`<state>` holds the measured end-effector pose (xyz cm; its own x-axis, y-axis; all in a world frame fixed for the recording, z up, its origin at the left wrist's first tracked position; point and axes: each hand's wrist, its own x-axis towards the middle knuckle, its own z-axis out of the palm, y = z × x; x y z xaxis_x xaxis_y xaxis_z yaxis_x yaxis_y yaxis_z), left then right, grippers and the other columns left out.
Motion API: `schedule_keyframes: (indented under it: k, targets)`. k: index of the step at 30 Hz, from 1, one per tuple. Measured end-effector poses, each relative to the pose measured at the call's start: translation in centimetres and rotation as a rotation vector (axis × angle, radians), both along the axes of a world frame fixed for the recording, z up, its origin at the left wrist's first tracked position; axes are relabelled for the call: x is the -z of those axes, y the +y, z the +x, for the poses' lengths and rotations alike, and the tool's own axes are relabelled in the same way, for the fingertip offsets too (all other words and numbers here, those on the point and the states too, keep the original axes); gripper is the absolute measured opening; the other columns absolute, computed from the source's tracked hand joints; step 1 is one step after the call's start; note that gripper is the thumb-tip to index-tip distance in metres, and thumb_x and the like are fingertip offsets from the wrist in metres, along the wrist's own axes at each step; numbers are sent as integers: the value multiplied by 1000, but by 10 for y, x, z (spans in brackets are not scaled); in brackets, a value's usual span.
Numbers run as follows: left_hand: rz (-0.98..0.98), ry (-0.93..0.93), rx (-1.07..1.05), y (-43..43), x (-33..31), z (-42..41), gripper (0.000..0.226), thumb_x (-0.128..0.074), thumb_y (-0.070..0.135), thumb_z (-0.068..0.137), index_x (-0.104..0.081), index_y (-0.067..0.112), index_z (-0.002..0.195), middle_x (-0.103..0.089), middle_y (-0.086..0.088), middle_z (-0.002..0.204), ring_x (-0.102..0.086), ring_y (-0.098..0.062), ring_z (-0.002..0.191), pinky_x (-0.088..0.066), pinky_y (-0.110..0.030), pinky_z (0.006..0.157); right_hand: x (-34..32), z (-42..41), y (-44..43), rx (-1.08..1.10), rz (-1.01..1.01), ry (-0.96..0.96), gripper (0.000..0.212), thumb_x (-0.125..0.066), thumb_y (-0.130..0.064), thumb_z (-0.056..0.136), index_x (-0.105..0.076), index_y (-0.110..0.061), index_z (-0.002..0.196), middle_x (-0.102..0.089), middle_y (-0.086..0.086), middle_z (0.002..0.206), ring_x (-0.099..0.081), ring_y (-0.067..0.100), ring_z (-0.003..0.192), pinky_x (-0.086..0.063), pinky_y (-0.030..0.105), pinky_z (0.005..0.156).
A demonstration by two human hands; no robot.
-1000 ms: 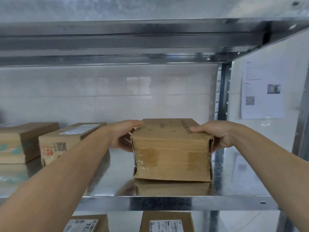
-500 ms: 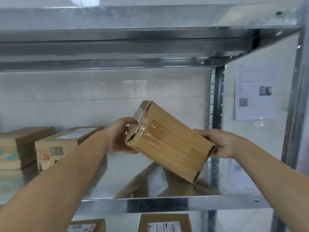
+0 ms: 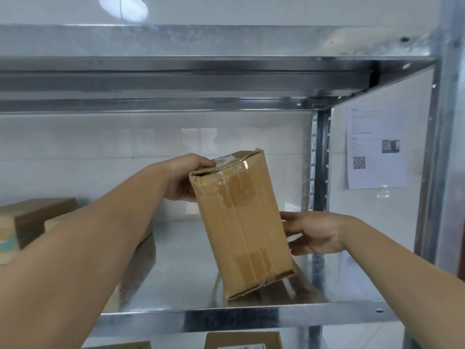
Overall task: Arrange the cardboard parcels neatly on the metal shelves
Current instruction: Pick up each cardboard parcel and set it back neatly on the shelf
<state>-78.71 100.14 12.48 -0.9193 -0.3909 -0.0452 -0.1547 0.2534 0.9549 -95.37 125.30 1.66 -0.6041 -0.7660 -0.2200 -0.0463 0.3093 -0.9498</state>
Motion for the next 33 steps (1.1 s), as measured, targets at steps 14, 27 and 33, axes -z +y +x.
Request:
schedule_keyframes:
  k: [14, 27, 33]
  targets:
    - [-213, -84, 16, 45, -21, -6, 22, -50, 26, 103, -67, 15, 95, -70, -4, 73, -67, -14, 51, -53, -24, 45, -95, 31, -32, 234, -158, 29, 70, -58, -72, 87, -65, -16, 129, -69, 23, 127, -69, 44, 110, -56, 60, 91]
    - [-215, -79, 12, 46, -19, -6, 21, -50, 15, 102, -65, 10, 89, -67, -5, 69, -65, -13, 47, -51, -22, 42, -107, 51, -39, 255, -100, 152, 20, -59, -25, 98, -67, -8, 94, -65, 23, 112, -64, 37, 99, -51, 65, 99]
    - [-196, -80, 11, 44, -16, -6, 20, -50, 13, 101, -64, 10, 87, -67, -5, 74, -66, -13, 50, -52, -22, 43, -109, 58, -40, 276, -94, 166, 22, -57, -18, 98, -65, -6, 81, -65, 16, 83, -63, 33, 76, -49, 63, 103]
